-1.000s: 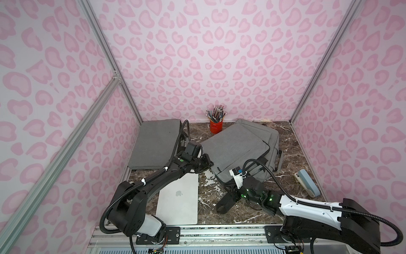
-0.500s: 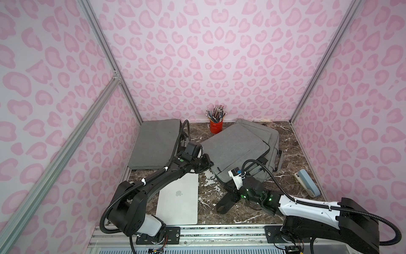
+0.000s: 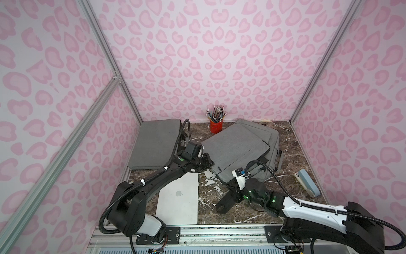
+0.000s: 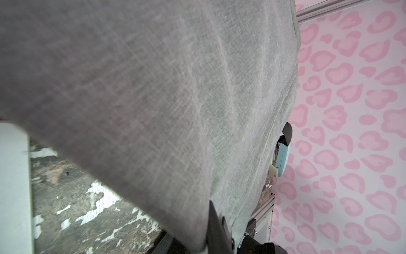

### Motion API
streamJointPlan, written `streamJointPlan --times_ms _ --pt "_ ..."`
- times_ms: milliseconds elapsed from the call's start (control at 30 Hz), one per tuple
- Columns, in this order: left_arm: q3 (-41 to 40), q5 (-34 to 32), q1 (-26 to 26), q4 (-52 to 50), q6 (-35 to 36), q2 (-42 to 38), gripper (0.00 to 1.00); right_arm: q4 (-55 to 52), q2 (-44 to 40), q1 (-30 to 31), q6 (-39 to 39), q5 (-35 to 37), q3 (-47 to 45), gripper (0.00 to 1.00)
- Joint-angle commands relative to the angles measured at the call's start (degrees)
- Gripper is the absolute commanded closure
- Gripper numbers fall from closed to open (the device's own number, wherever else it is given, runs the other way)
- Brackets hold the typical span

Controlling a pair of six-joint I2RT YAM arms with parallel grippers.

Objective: Open the zippered laptop bag and take out the laptop
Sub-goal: Unzip the zipper on the zippered laptop bag.

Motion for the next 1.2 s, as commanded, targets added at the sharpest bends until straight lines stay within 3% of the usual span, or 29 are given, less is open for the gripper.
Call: streamJointPlan --times_ms 0,267,567,1167 --pt "1.2 0.3 0.0 2.6 2.3 -0.7 0.98 -4.9 0.4 -0.1 0.6 4.8 0.5 1.0" --pt "2.5 -0.9 0.0 -0.1 4.1 -1.4 0.98 -16.2 5.4 -1.3 3.0 12.8 5.5 1.0" --pt "3.6 -0.6 0.9 -2.9 6.9 -0.3 0.98 -22.4 5.2 -8.3 3.5 15.4 9.1 1.0" --pt "7.1 5.3 6.7 -6.5 15.9 5.5 0.98 -25.3 1.2 -31.5 -4.0 16.8 11.6 1.0"
